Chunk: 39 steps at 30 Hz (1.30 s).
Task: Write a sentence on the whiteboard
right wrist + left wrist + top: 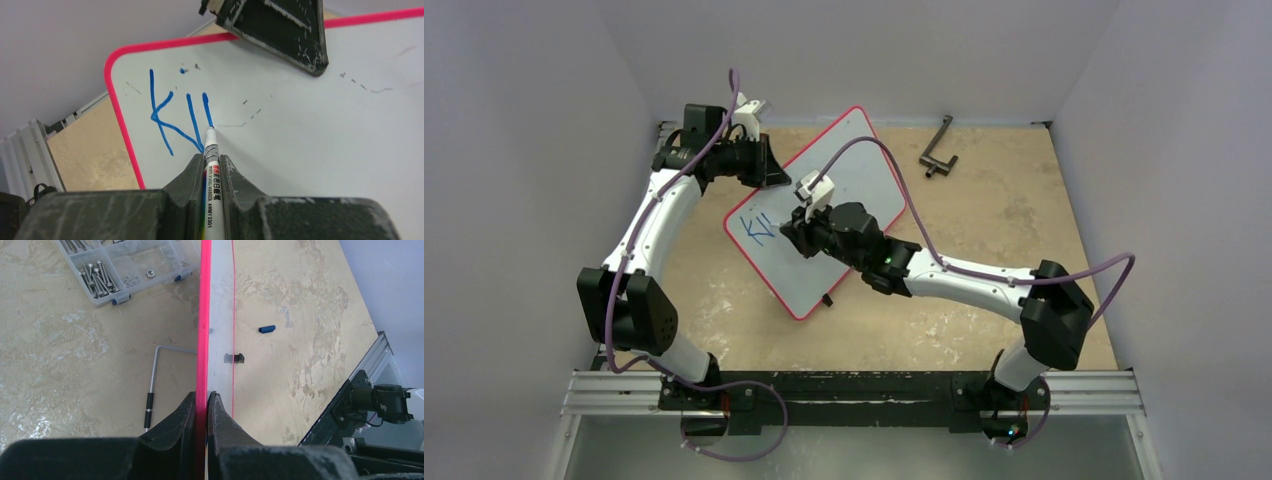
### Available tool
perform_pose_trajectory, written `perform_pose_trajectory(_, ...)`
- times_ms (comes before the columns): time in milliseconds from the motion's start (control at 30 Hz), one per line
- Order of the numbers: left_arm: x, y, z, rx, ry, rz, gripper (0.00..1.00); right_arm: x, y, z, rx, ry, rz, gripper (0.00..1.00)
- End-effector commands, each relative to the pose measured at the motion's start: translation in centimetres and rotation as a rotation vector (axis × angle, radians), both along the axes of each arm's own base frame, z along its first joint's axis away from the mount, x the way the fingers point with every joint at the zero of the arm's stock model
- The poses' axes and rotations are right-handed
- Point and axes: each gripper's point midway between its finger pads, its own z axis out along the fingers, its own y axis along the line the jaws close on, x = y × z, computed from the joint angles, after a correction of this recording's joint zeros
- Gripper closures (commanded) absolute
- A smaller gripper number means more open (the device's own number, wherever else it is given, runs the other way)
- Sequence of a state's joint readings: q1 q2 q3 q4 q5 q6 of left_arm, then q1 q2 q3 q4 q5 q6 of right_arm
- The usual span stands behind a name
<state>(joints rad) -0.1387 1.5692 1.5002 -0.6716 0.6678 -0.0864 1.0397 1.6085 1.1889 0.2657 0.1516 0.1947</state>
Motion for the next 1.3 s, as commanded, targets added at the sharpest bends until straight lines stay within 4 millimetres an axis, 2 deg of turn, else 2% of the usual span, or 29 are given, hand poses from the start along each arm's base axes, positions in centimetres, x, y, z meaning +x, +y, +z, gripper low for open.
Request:
perform_pose_trajectory(0, -1.6, 0.8, -1.5, 0.090, 0.034, -0.001, 1.00, -0.2, -1.3, -2.9, -0.055, 0.054, -0.037, 1.00)
perform_pose_trajectory(200, -1.7, 0.7, -1.4, 0.088, 0.034, -0.002, 1.00, -0.1, -1.3, -2.5, -0.049, 0.051, -0.035, 1.00)
perform_pose_trajectory(733, -1.7, 0.7, -1.4, 0.086, 0.034, -0.002, 1.00, 1.4, 0.5, 2.3, -0.002, -0.030, -0.039, 1.00)
perform_pose_trajectory(1000, -1.7, 0.7, -1.4, 0.087, 0.034, 0.000, 1.00, 2.3, 0.9, 2.9, -0.001, -0.042, -0.070, 1.00)
perform_pose_trajectory(1267, -1.7, 0.7, -1.4, 0.088, 0.034, -0.001, 1.00, 3.3, -0.2, 2.5, -0.014, -0.027, -0.127, 1.00)
